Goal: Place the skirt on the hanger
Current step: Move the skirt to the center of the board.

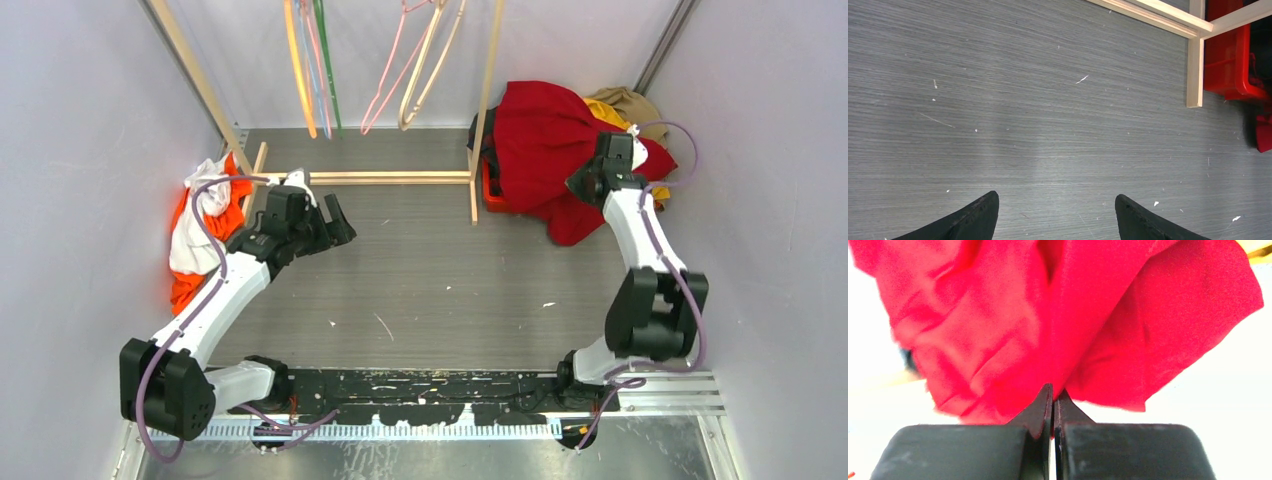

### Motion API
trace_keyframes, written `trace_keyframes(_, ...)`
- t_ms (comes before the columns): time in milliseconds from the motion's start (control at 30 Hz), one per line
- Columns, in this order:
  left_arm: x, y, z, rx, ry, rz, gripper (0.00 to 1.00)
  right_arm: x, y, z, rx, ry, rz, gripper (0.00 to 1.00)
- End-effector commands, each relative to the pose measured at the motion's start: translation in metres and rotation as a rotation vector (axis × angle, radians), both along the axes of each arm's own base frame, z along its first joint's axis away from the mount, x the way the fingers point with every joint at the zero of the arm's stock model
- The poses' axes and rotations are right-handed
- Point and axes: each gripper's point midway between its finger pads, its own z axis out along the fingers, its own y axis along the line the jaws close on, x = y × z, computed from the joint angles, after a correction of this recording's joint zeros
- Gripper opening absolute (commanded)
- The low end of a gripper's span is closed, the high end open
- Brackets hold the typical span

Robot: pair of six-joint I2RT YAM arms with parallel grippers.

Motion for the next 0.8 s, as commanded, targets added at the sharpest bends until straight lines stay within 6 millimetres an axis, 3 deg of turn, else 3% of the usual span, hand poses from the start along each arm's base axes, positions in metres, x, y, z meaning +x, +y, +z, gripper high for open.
trace_keyframes(0,0.004,0.002,0.023,0.021,-0.057,-0.007,0.84,-0.028,0.05,0.087,-0.056,-0.233,0.181,0.01)
trace_keyframes(67,0.002,0.002,0.024,0.022,-0.054,-0.009,0.84,-0.052,0.08,0.101,-0.071,-0.259,0.279,0.01)
trace_keyframes(133,0.0,0.002,0.025,0.022,-0.052,-0.011,0.83,-0.079,0.125,0.117,-0.07,-0.289,0.416,0.01)
trace_keyframes(333,-0.004,0.002,0.037,0.014,-0.067,-0.013,0.83,-0.172,0.247,0.114,-0.018,-0.236,0.836,0.01)
trace_keyframes(467,-0.009,0.007,0.041,0.023,-0.067,0.001,0.83,-0.226,0.318,0.087,-0.035,-0.168,1.073,0.01)
trace_keyframes(600,-0.013,0.013,0.042,0.037,-0.065,0.027,0.82,-0.236,0.375,0.044,-0.03,-0.098,1.188,0.03)
trace_keyframes(700,-0.018,0.018,0.039,0.05,-0.053,0.045,0.81,-0.223,0.405,0.011,-0.029,-0.061,1.219,0.33)
trace_keyframes(733,-0.02,0.019,0.039,0.049,-0.052,0.05,0.81,-0.219,0.41,0.002,-0.039,-0.052,1.216,0.57)
trace_keyframes(767,-0.021,0.019,0.04,0.046,-0.055,0.054,0.81,-0.217,0.411,-0.003,-0.059,-0.03,1.216,0.7)
